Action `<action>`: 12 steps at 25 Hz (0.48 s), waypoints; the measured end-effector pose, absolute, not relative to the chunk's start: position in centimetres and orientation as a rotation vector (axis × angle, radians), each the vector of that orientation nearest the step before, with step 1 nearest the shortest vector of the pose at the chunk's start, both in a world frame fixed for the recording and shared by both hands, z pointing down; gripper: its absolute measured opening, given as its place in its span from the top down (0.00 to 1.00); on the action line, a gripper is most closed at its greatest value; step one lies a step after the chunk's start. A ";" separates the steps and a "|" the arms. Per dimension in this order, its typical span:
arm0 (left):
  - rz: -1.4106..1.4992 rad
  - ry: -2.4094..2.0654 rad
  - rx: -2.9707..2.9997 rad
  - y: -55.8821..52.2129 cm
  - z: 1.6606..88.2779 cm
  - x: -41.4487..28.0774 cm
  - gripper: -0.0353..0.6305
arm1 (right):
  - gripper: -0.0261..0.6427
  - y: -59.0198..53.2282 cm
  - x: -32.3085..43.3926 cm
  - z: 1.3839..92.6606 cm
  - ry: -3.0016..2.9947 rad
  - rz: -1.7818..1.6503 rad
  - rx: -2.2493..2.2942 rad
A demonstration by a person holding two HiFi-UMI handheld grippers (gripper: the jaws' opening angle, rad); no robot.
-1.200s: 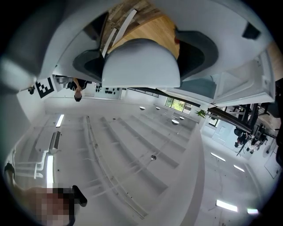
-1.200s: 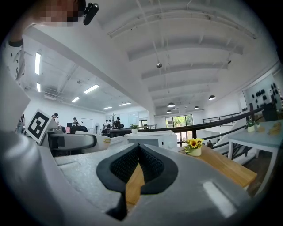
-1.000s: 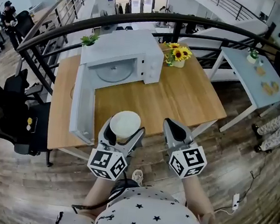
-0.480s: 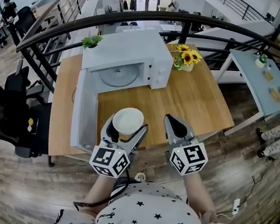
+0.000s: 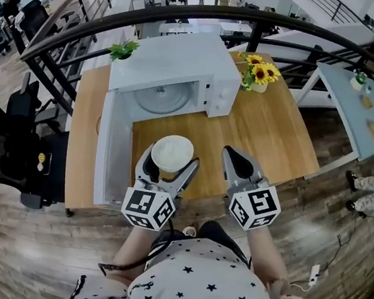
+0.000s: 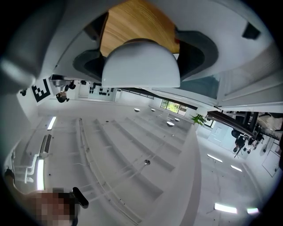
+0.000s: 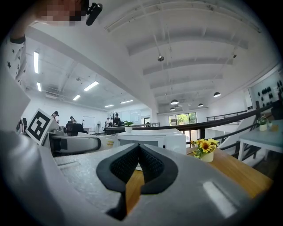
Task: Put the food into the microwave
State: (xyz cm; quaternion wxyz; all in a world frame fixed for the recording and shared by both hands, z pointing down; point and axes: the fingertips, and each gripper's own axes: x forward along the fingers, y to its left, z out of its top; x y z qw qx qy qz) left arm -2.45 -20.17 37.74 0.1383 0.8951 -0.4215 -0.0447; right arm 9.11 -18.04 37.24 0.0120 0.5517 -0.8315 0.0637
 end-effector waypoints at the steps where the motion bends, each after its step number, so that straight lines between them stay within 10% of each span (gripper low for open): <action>1: -0.126 -1.227 2.590 -20.4 37.8 -2.4 0.23 | 0.95 -18.3 9.2 37.4 -2.592 0.200 1.715; 12: -0.110 -1.328 2.518 -25.4 39.8 -2.1 0.23 | 0.95 -22.9 9.7 39.2 -2.612 0.247 1.613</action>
